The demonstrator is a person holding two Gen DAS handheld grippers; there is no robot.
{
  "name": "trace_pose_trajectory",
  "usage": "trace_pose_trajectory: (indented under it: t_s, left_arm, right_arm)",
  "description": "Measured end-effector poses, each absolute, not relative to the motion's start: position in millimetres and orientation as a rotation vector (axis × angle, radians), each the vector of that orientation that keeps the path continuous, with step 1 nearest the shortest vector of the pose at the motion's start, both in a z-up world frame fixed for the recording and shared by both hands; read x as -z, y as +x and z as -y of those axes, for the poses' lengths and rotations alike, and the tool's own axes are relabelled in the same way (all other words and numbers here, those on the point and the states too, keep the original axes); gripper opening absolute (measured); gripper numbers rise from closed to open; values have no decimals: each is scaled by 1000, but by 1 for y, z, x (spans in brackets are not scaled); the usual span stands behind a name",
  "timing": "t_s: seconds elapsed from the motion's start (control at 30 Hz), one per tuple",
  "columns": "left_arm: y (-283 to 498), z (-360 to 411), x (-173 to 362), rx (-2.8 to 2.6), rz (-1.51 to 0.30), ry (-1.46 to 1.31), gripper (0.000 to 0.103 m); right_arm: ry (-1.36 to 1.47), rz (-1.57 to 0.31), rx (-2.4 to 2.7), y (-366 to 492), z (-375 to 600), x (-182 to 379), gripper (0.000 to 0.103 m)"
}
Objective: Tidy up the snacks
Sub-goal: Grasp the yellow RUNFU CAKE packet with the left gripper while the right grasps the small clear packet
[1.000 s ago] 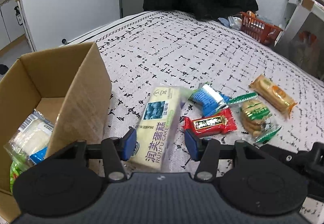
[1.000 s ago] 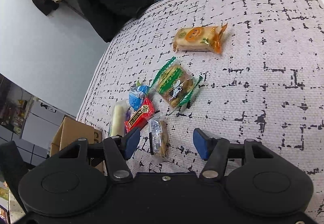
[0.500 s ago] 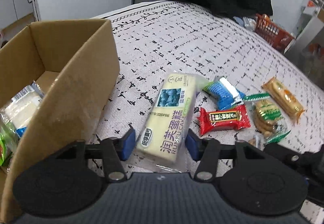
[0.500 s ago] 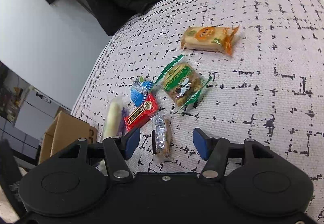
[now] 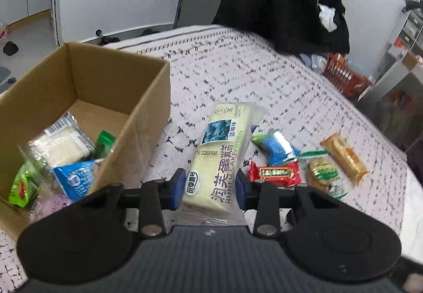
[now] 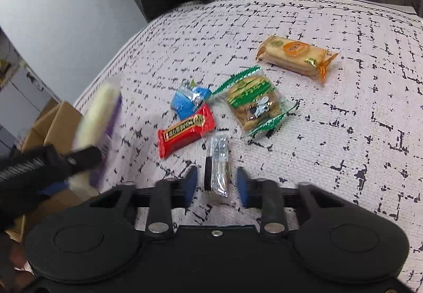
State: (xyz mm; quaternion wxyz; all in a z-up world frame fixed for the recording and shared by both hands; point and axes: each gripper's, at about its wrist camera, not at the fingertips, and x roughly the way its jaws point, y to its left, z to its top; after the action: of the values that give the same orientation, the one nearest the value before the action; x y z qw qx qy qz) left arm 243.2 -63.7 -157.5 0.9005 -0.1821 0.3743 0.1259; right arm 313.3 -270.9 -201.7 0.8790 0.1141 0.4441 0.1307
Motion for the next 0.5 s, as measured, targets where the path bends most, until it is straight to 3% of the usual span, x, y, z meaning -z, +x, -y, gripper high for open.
trace_pose_trajectory:
  t_s: [0.5]
  left_arm:
    - [214,50,110,-217,-679,-411,38]
  right_arm:
    - [245,-834,-326,289,259,143,18]
